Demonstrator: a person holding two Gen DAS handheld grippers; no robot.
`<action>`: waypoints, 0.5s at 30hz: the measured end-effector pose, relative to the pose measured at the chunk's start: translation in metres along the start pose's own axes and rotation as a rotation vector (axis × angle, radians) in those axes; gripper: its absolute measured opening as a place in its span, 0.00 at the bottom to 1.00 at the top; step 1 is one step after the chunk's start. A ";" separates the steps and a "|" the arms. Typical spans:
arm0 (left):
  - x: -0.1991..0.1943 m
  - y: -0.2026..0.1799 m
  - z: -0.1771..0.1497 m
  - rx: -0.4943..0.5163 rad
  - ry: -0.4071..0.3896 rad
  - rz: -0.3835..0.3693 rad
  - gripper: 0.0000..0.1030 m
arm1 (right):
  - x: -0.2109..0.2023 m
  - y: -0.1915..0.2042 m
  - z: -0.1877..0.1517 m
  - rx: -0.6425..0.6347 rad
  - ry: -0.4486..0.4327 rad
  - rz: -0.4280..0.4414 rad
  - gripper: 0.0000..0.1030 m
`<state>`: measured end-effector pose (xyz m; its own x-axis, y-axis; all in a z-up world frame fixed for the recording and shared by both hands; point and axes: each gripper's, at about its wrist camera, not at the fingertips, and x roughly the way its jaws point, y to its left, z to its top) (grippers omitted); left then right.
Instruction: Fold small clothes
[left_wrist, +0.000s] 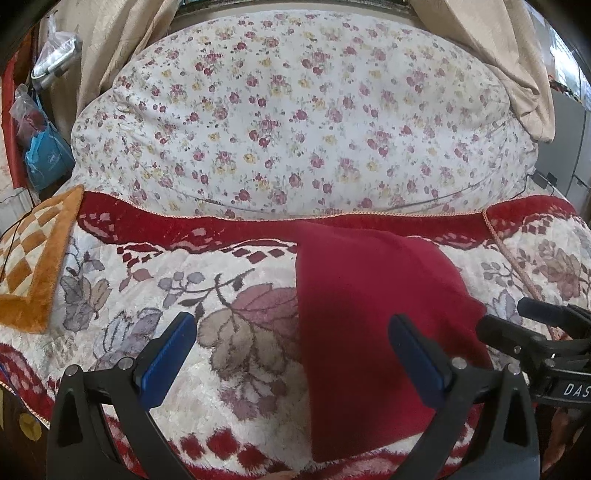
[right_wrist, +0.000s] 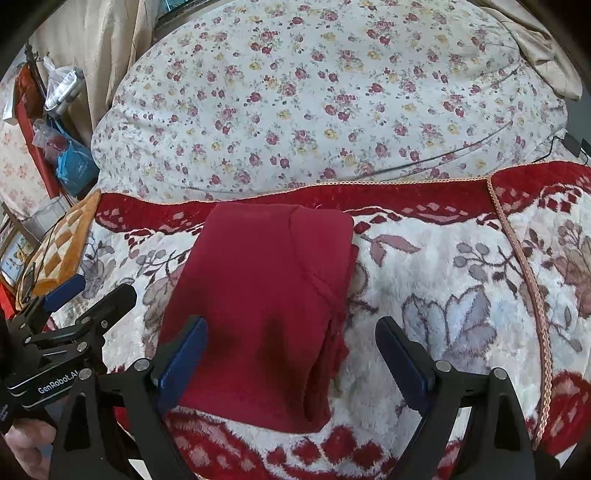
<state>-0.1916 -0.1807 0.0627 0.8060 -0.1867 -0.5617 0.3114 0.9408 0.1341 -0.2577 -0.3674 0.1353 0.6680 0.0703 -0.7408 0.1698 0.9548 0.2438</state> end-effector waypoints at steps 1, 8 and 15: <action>0.003 0.000 0.001 -0.002 0.004 -0.001 1.00 | 0.002 -0.001 0.001 0.001 0.002 0.000 0.92; 0.020 0.000 0.004 0.004 0.027 0.000 1.00 | 0.016 -0.008 0.009 0.019 0.020 -0.006 0.92; 0.036 0.000 0.007 -0.002 0.048 -0.007 1.00 | 0.031 -0.007 0.012 0.012 0.037 -0.008 0.92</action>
<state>-0.1587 -0.1899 0.0481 0.7786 -0.1790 -0.6014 0.3156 0.9401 0.1287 -0.2298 -0.3753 0.1183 0.6391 0.0734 -0.7656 0.1843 0.9518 0.2451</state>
